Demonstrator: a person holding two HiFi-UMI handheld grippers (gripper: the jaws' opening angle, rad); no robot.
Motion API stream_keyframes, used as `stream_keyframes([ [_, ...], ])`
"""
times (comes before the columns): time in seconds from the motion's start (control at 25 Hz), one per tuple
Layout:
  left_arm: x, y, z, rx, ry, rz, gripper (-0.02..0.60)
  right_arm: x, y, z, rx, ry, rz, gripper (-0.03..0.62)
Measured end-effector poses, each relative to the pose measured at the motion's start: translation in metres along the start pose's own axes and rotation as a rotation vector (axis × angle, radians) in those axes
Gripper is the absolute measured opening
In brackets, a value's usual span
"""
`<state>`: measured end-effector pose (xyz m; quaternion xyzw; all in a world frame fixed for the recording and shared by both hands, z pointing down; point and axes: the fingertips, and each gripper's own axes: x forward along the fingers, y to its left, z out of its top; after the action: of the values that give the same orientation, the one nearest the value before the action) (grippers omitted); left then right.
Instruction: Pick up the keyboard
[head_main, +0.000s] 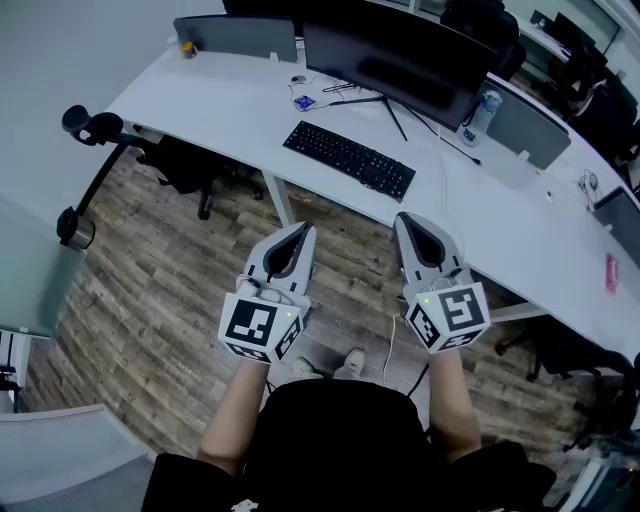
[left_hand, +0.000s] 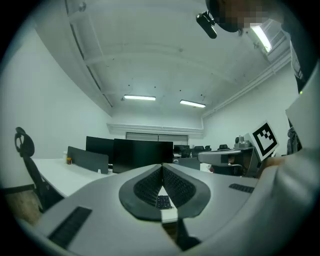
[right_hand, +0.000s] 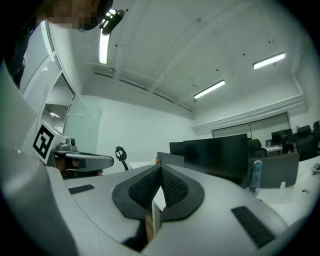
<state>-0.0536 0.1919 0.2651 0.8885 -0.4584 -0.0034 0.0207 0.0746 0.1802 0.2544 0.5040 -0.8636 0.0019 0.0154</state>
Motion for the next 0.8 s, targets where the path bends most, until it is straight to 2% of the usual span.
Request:
stream_keyframes([
  [0.36, 0.011, -0.017, -0.001, 0.017, 0.012, -0.008, 0.011, -0.008, -0.01, 0.003, 0.035, -0.027, 0.03, 0.005],
  [0.8, 0.024, -0.04, -0.008, 0.019, 0.021, 0.035, 0.011, -0.018, -0.031, -0.008, 0.053, -0.021, 0.071, 0.005],
])
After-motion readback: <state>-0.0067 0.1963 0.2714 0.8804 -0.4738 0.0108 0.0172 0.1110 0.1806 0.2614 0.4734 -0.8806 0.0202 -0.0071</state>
